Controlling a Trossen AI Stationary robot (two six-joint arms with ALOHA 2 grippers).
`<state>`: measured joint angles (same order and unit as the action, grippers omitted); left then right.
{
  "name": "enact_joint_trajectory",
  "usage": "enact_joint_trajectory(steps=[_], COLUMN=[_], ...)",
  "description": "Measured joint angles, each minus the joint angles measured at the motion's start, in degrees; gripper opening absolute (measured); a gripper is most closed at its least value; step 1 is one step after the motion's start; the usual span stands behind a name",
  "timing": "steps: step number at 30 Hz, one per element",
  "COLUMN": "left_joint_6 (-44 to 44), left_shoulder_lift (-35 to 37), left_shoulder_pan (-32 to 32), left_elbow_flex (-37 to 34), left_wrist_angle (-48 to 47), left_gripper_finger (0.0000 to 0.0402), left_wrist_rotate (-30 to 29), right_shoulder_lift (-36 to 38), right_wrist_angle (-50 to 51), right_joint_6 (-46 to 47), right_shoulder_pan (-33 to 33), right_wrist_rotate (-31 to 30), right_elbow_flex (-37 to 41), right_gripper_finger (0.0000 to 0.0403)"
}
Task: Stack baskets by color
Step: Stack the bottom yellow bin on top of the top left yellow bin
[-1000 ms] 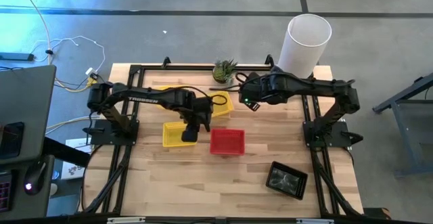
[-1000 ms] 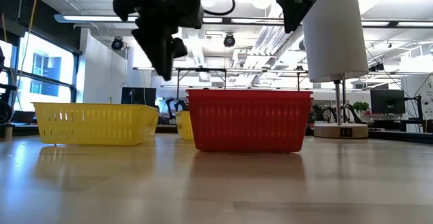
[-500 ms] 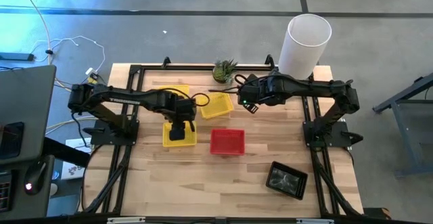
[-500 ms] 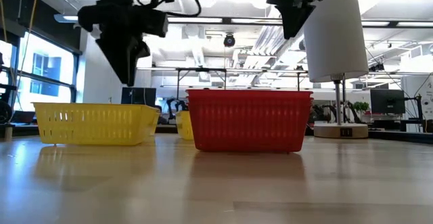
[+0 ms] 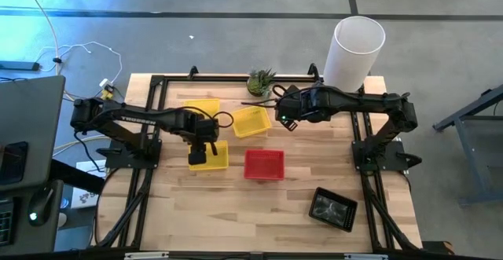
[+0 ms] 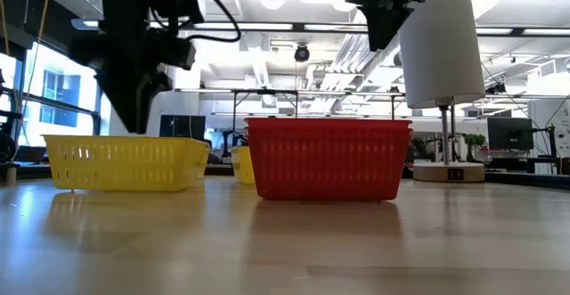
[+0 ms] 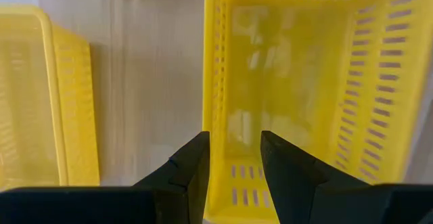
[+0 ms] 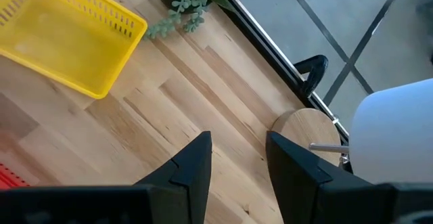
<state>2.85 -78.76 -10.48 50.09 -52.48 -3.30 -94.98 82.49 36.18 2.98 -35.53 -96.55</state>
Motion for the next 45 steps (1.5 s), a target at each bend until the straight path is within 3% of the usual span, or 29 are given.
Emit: enact_joint_trajectory(steps=[11, 20, 30, 45], left_joint_6=[1.51, 1.45, 0.49, -1.72], left_shoulder_lift=[-0.04, -0.15, -0.15, 0.16], left_shoulder_pan=[0.0, 0.0, 0.0, 0.0], left_elbow_flex=[-3.88, -6.35, -6.35, -3.56], left_wrist_angle=[4.86, 7.92, 9.17, 8.2], left_gripper_finger=[0.0117, 0.0114, 0.0008, 0.0002], left_wrist_rotate=[-3.79, 0.31, 0.56, 0.05], right_shoulder_lift=[0.0, 0.0, 0.0, 0.0], right_wrist_angle=[-0.03, -0.03, -0.03, -0.03], right_joint_6=[-0.13, -0.15, -0.15, -0.15], right_shoulder_pan=[0.0, 0.0, -0.01, 0.0], right_wrist_rotate=[-0.44, -0.41, -0.33, -0.29], right_elbow_flex=[0.0, 0.0, 0.0, 0.0], right_gripper_finger=[0.0126, 0.0126, 0.0126, 0.0126])
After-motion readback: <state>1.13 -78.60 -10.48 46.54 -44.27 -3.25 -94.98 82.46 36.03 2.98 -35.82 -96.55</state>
